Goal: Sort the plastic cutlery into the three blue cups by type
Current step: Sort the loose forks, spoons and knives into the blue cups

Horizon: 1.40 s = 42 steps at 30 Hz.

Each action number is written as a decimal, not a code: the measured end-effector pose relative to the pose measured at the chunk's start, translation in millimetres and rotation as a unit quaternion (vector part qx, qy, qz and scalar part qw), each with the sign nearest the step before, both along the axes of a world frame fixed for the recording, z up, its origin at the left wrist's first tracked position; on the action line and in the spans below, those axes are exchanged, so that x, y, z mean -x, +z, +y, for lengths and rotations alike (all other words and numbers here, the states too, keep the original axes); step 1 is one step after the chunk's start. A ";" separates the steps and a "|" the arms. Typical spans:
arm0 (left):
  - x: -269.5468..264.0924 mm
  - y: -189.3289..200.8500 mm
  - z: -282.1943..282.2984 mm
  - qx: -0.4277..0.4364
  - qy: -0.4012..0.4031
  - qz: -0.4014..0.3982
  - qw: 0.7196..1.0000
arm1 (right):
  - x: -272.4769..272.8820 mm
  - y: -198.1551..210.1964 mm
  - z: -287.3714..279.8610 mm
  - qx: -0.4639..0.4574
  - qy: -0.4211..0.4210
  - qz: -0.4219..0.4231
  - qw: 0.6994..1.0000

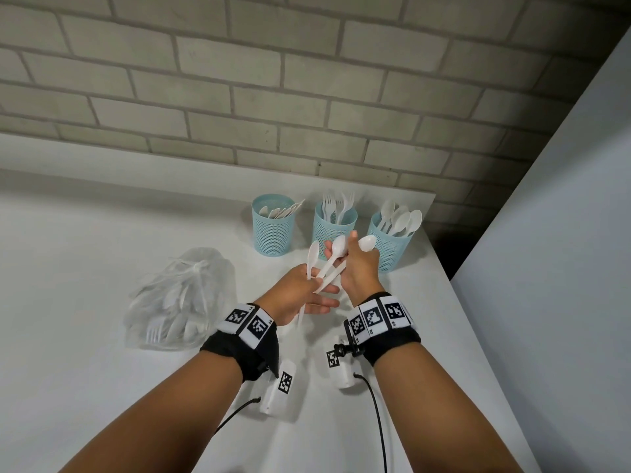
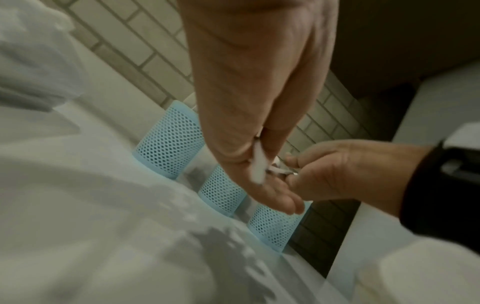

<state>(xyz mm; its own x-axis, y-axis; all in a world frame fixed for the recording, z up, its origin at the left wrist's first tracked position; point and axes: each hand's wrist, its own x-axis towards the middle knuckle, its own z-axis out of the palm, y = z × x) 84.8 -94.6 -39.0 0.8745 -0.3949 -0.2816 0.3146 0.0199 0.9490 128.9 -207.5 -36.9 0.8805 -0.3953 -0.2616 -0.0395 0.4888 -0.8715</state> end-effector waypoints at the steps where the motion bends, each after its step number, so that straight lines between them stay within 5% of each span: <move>1: 1.4 -0.9 -0.6 -0.013 0.001 -0.010 1.000 | -1.2 0.9 -0.8 0.003 -0.015 0.004 1.000; 12: -2.6 4.5 -10.5 -0.054 0.005 -0.034 0.998 | -0.1 1.3 -3.4 0.230 0.048 0.030 0.971; 20: -9.7 7.6 -17.7 -0.013 0.038 0.011 0.999 | 9.7 -10.4 14.7 0.341 0.096 -0.048 0.934; 24: -11.6 3.2 -15.8 -0.006 0.028 0.024 0.999 | 5.3 -9.4 18.9 0.304 0.134 -0.046 0.942; 29: -12.0 1.6 -12.7 0.009 0.001 0.033 0.999 | 3.5 -1.6 -3.3 0.150 0.208 -0.056 0.965; 32: -13.2 1.5 -14.9 -0.004 -0.017 0.021 1.000 | 4.5 -1.5 -7.3 0.166 0.239 -0.050 0.955; 38: -15.7 -2.6 -11.7 -0.023 -0.021 0.038 0.999 | -4.8 6.8 -27.4 0.106 0.087 -0.043 0.990; 42: -19.4 -5.8 -12.3 -0.065 -0.016 0.012 0.998 | -9.8 5.6 -32.9 0.209 0.135 0.010 0.969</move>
<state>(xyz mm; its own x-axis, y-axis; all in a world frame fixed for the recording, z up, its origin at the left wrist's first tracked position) 104.2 -106.8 -44.8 0.8544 -0.3819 -0.3523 0.3349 -0.1135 0.9354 138.7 -240.4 -31.3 0.9628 -0.2268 -0.1469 -0.1360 0.0630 -0.9887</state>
